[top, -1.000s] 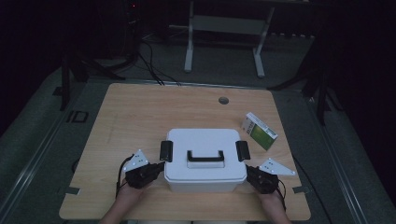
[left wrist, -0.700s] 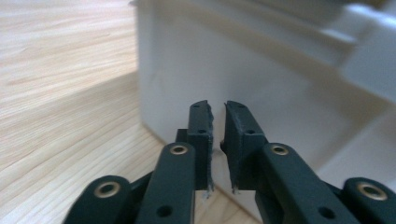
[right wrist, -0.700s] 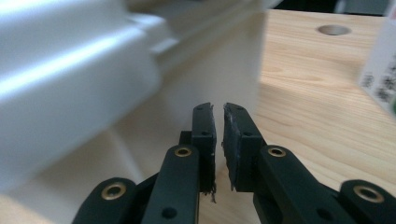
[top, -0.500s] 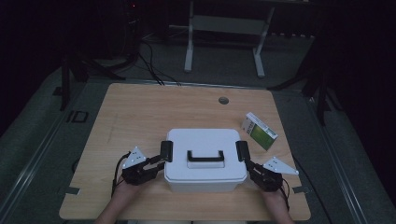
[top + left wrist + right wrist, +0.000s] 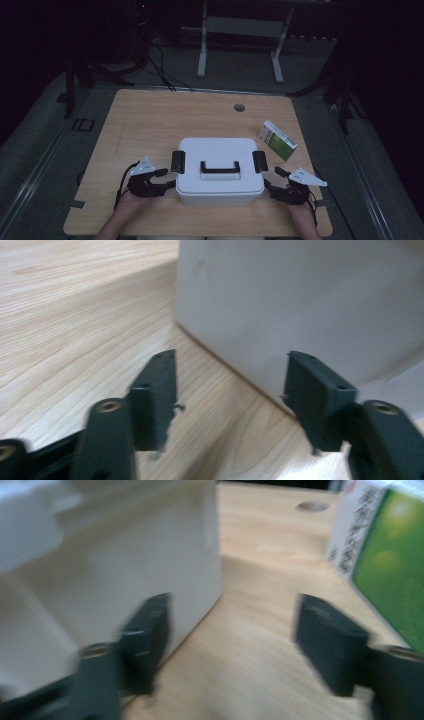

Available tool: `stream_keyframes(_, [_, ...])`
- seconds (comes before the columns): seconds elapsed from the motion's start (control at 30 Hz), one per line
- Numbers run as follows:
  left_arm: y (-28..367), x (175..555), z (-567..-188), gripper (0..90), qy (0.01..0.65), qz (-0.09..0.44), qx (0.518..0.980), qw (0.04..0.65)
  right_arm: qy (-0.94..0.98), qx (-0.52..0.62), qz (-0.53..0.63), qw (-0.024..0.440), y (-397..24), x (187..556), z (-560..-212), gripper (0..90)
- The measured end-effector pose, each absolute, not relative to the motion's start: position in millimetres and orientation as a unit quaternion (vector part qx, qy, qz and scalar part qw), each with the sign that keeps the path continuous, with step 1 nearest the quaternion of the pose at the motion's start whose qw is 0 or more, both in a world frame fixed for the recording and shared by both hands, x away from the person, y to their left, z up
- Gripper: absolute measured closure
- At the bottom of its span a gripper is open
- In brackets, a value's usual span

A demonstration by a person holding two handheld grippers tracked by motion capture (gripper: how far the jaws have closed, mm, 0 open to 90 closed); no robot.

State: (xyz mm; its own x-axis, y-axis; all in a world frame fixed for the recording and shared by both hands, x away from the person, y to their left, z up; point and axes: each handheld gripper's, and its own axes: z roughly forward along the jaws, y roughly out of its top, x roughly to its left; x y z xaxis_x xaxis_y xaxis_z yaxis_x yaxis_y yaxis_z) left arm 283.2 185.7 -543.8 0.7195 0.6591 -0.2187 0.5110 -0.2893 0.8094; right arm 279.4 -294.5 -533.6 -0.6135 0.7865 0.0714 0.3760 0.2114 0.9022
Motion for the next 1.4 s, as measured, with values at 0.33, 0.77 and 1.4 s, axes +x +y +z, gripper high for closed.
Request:
stream_keyframes(0.33, [200, 285, -542, 34.7, 0.359, 0.061, 0.820, 0.441, 0.761, 0.358, 0.501, 0.206, -303, 279, -537, 13.4])
stream_keyframes(0.77, [218, 281, -527, 34.8, 0.344, 0.051, 0.849, 0.398, 0.751, 0.381, 0.496, 0.212, -314, 275, -538, 13.9])
stream_keyframes(1.4, [229, 277, -490, 34.9, 0.313, 0.038, 0.893, 0.320, 0.750, 0.389, 0.492, 0.210, -316, 273, -540, 13.9])
